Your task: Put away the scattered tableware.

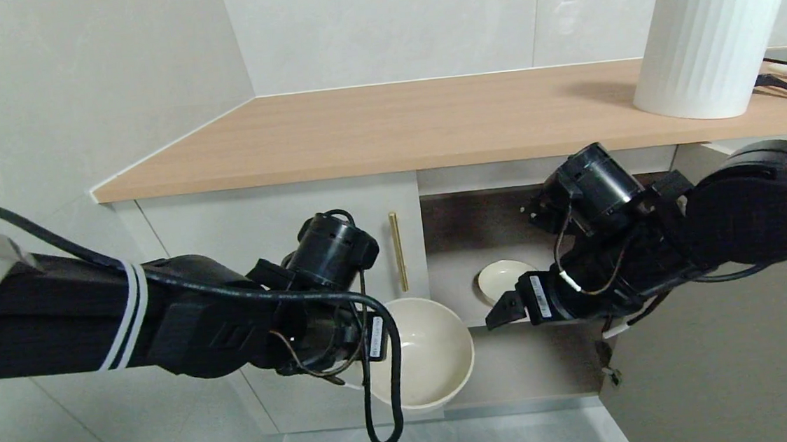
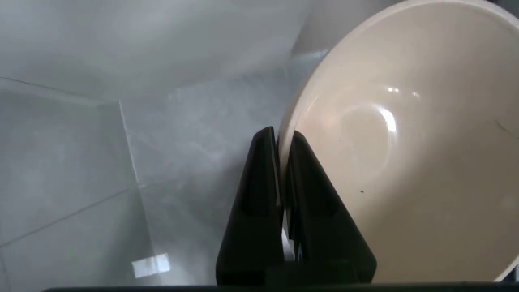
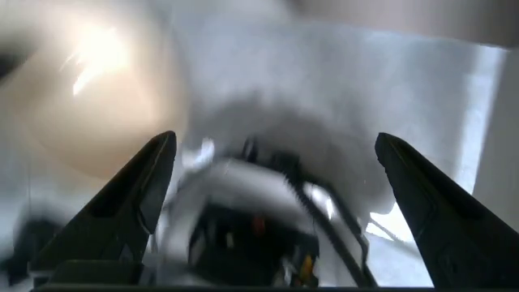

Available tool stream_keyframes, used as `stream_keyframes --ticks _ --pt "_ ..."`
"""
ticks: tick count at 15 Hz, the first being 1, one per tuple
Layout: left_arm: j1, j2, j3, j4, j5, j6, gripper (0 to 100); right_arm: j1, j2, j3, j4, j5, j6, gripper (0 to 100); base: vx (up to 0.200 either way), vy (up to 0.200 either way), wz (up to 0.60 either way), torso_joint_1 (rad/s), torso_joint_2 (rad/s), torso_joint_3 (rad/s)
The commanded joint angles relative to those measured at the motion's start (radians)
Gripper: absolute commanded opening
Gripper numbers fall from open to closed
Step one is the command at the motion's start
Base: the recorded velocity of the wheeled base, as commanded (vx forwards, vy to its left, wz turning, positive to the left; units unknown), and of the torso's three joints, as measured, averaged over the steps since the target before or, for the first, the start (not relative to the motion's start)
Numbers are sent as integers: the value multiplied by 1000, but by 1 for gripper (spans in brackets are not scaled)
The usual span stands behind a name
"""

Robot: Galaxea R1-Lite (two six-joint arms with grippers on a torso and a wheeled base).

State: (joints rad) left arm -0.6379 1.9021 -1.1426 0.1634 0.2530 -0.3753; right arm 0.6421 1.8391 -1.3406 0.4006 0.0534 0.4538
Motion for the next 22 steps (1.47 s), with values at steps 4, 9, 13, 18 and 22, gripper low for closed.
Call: stream_keyframes --ticks 4,9,13,18,22 --pt "-68 60 -2 -38 12 -37 0 93 5 41 -9 2 -4 100 0 0 0 0 0 0" --pt "-91 40 0 -50 43 -51 0 96 112 41 -91 -33 6 100 0 0 0 0 0 0" --pt "-94 21 0 -50 43 -53 0 91 127 40 -111 -47 9 0 0 0 0 0 0 0" --pt "-97 23 0 -50 43 -54 0 88 141 37 -134 -49 31 0 0 0 0 0 0 0" --pt "-97 26 0 -50 43 -59 0 88 143 34 -137 -53 54 0 0 0 0 0 0 0"
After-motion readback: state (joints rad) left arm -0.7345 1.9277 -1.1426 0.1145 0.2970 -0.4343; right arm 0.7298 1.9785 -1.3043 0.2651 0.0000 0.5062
